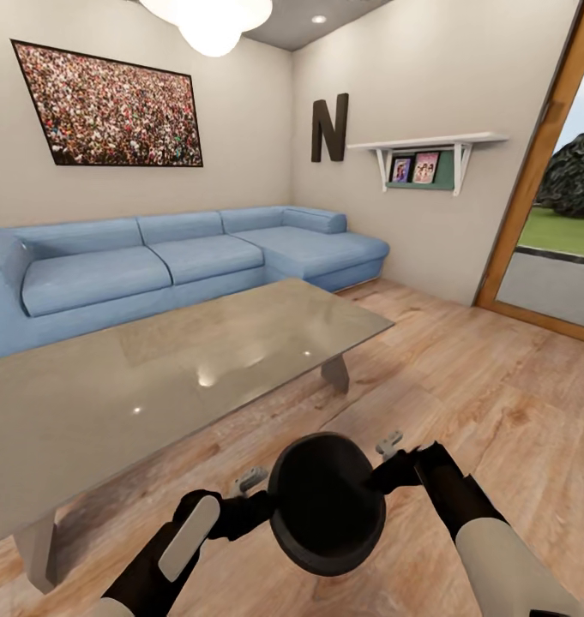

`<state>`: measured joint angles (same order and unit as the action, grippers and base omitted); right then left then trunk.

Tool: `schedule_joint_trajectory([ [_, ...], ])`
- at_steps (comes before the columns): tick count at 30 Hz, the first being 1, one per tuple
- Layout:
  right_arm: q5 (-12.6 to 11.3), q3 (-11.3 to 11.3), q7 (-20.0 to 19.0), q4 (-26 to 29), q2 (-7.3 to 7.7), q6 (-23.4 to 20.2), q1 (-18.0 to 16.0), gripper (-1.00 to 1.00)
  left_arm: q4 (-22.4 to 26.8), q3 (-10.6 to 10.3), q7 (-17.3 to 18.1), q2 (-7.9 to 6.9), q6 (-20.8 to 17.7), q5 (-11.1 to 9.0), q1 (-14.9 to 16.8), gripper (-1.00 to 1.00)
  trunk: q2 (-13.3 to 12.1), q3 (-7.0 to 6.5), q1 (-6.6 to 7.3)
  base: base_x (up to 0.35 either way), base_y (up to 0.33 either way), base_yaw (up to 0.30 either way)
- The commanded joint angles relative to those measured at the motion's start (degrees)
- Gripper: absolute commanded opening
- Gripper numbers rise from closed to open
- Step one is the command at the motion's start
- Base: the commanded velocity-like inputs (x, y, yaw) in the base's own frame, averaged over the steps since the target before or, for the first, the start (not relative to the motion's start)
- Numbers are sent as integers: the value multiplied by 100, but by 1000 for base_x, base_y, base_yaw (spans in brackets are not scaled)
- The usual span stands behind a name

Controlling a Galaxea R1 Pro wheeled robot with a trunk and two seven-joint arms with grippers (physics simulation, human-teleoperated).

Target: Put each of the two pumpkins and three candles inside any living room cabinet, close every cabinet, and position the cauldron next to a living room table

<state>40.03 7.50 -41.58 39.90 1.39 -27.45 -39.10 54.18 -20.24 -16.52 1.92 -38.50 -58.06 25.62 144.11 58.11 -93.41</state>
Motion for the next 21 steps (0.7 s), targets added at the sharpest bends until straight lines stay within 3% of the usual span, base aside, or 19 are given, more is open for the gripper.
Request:
schedule_joint_trajectory([
  [1,224,-3,-2838,-7,327,-639,-1,-100,1140,-14,-71,-19,269,304,5,-100,3,5,1,11,4,0],
  [21,224,-3,-2838,-8,327,-639,-1,-100,1126,-24,-71,-24,300,304,5,-100,3,5,1,123,0,0],
])
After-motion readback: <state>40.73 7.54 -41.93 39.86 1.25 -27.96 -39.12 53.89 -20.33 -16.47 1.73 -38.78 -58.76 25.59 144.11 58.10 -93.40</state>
